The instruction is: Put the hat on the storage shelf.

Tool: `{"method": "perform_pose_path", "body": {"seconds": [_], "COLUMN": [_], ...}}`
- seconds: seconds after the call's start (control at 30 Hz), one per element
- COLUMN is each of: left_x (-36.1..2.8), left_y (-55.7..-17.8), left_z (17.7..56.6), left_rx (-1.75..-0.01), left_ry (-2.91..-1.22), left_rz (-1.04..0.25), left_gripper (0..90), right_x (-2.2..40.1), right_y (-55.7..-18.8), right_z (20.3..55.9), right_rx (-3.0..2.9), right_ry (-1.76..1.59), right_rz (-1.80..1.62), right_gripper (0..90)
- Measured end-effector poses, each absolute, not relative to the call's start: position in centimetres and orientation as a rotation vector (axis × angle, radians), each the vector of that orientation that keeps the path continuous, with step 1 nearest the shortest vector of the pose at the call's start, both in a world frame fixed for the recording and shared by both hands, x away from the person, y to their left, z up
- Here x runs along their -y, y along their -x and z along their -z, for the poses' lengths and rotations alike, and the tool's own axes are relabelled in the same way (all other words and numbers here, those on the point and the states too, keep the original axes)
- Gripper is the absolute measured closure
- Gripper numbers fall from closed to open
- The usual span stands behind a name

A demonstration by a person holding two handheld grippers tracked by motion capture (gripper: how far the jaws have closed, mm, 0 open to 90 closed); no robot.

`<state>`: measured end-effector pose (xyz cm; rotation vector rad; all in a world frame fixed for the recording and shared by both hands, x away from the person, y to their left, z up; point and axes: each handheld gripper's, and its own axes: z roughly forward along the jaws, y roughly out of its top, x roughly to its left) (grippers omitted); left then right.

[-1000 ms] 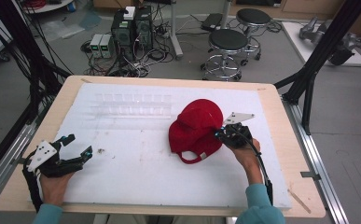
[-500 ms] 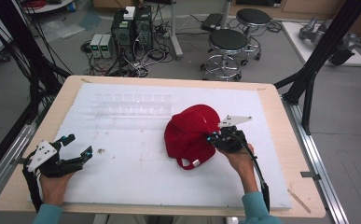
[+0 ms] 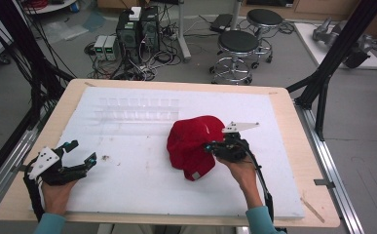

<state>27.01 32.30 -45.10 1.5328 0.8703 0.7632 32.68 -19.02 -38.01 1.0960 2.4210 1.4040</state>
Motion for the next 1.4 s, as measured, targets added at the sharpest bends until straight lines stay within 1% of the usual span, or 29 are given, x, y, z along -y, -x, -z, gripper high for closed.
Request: {"method": "perform_pose_path", "body": {"seconds": [0.37,0.8,1.17,1.4], "left_x": [-32.3,-32.3,-32.4,-32.4], "left_y": [-27.0,-27.0,-27.0,-27.1], "left_z": [45.1,45.1,45.1,45.1], "left_rx": [-0.87,-0.871,-0.873,-0.875], "left_ry": [-1.534,-1.533,-1.532,-1.532], "left_rz": [-0.763,-0.762,-0.755,-0.75], "left_gripper": [14.9,14.9,14.9,14.9], "right_x": [16.8,13.7,9.7,8.4], "right_y": [-31.6,-30.6,-30.2,-30.0], "right_z": [37.7,37.2,37.6,37.9], "right_rx": [-2.392,-2.436,-2.524,-2.585], "right_ry": [-1.147,-0.92,-0.771,-0.694], "right_rz": [-1.503,-1.516,-1.511,-1.482], "right_gripper": [87.5,87.3,85.9,83.4]}}
